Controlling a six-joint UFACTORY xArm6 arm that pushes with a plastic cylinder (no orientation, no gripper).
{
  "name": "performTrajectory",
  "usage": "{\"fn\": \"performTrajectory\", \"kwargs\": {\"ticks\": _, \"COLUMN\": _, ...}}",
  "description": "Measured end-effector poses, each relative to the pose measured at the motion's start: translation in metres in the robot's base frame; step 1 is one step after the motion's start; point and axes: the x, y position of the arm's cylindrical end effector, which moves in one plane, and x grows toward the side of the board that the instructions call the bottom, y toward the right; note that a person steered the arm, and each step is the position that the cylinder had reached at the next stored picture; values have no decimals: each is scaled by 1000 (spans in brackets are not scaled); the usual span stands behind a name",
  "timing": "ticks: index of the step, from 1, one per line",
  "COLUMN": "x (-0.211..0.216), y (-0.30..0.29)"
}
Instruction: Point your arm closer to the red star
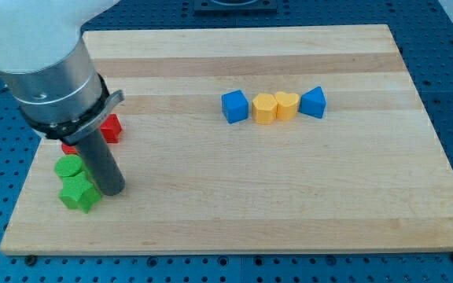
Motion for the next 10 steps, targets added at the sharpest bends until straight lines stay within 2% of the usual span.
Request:
{"fn": "performTrajectory", "kwargs": {"ticks": 3, "x": 13, "y": -12}}
{"fn": "performTrajectory", "kwargs": {"ticks": 4, "x": 1, "y": 29}}
{"fn": "performTrajectory", "kwargs": {"ticks": 5, "x": -47, "y": 40}}
{"fn": "performTrajectory", "kwargs": {"ticks": 7, "x": -181, "y": 16}}
{"fn": "performTrajectory", "kwargs": {"ticks": 9, "x": -191, "y": -58}}
{"fn": "performTrajectory", "kwargs": {"ticks": 10, "x": -168, "y": -55}}
